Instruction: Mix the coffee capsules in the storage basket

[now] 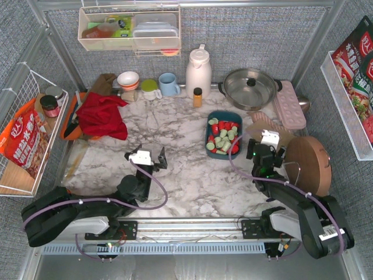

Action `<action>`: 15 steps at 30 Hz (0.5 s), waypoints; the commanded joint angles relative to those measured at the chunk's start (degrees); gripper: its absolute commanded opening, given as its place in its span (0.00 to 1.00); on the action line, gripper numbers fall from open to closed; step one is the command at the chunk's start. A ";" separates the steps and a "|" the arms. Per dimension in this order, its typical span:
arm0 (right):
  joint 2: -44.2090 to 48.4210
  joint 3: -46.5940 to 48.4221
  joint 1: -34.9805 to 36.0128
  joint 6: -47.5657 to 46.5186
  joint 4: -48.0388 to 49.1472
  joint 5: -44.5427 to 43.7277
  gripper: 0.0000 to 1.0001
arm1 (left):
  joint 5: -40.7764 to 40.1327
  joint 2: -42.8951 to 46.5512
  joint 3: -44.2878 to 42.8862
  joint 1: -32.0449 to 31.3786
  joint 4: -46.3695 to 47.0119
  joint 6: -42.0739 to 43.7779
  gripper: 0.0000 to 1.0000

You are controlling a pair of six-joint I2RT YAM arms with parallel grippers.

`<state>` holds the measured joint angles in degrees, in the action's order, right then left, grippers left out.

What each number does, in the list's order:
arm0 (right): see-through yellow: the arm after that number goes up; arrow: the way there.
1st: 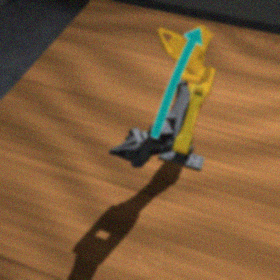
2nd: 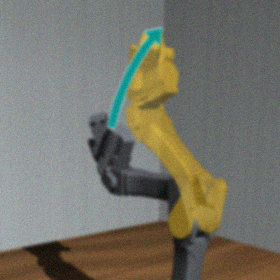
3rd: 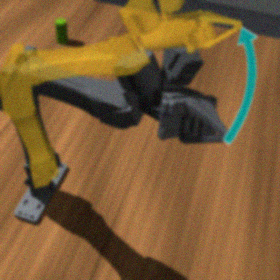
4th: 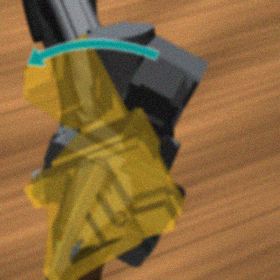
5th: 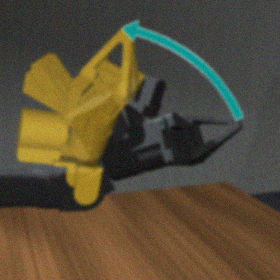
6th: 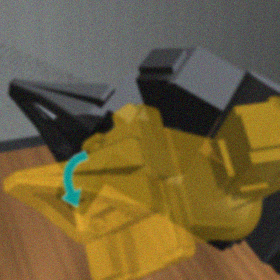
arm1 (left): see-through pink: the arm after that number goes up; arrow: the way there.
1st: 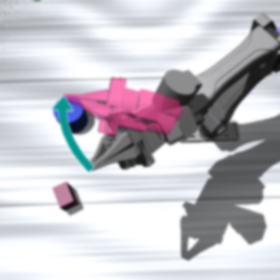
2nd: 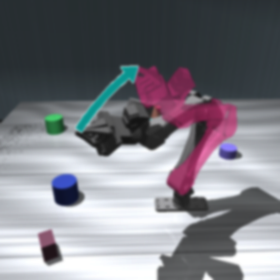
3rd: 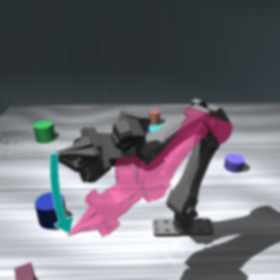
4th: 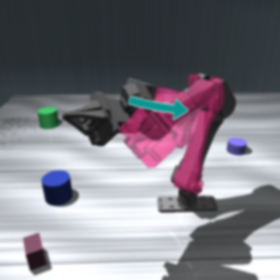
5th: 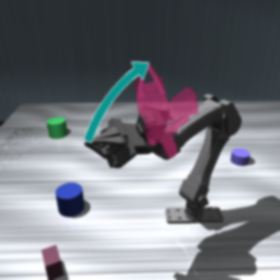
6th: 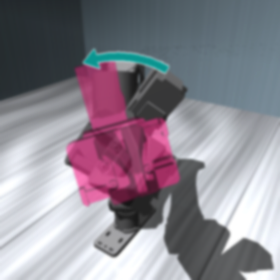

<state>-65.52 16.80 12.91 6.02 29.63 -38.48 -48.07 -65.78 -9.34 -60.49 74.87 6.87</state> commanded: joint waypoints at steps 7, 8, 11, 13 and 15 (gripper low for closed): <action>-5.36 -2.74 -5.35 1.64 16.18 9.60 0.99 | -0.94 -4.42 -2.46 0.11 1.41 -0.55 0.99; -6.74 -1.81 -5.28 -0.12 16.66 11.37 0.99 | -1.08 -4.90 -2.51 0.11 2.28 -0.21 0.99; -11.62 -0.34 -5.24 -5.77 19.85 18.15 0.99 | -1.44 -5.53 -2.44 0.06 4.05 1.54 0.99; -20.61 -1.99 -5.25 -7.54 30.51 20.60 0.99 | -2.70 -5.29 -2.28 0.10 4.78 3.93 0.99; -25.06 -3.41 -3.29 -9.44 39.83 17.63 0.99 | -3.93 -4.61 -1.64 0.29 5.93 7.54 0.99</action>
<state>-83.57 15.42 7.70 2.09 51.72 -23.42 -49.56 -71.13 -11.44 -60.49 76.31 8.36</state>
